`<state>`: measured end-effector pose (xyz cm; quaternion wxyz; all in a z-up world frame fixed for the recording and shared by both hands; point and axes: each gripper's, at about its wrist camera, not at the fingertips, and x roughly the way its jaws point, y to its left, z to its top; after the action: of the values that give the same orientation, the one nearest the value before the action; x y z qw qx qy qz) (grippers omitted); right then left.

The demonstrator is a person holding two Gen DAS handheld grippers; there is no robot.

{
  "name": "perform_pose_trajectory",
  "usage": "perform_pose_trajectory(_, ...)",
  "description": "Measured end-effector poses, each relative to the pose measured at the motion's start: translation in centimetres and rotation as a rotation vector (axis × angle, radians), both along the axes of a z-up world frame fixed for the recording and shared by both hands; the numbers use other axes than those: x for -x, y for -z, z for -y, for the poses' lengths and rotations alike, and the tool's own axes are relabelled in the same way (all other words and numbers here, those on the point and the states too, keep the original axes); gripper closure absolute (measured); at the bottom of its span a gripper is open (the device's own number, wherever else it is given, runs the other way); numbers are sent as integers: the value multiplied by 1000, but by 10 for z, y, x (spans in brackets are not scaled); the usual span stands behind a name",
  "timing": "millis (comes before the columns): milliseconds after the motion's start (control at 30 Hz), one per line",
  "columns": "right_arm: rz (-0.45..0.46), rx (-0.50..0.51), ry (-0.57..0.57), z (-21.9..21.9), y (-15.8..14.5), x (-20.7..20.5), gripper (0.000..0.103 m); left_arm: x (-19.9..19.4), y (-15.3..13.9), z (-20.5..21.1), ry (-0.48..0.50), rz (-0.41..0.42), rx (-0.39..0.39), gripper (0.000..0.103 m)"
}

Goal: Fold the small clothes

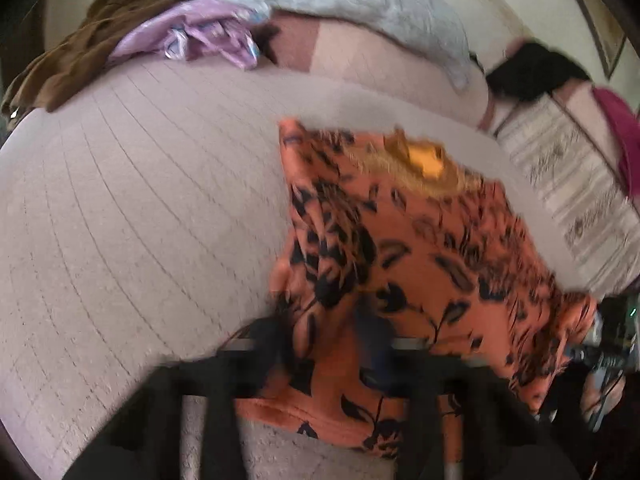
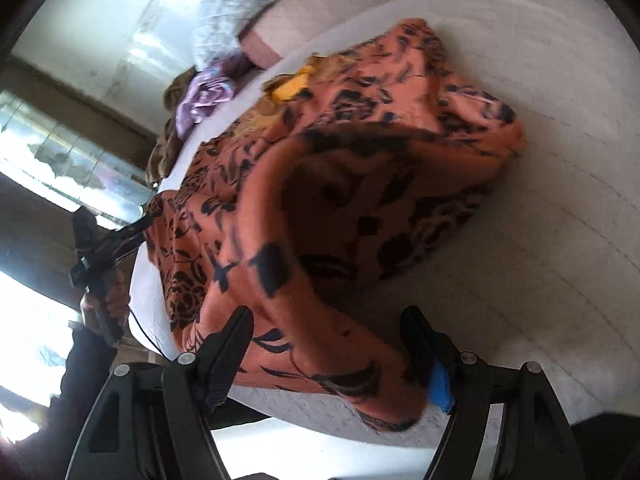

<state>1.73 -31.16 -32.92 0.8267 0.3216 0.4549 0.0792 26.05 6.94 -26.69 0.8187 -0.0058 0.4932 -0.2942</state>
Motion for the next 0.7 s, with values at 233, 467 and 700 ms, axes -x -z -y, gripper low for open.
perform_pose_trajectory(233, 88, -20, -76, -21, -32, 12, 95, 31, -30, -21, 38, -62, 85, 92)
perform_pose_trajectory(467, 333, -144, -35, 20, -123, 24, 95, 37, -114, -36, 12, -11, 262, 92)
perform_pose_trajectory(700, 388, -294, 197, 111, -125, -62, 95, -65, -108, -38, -301, -66, 278, 93)
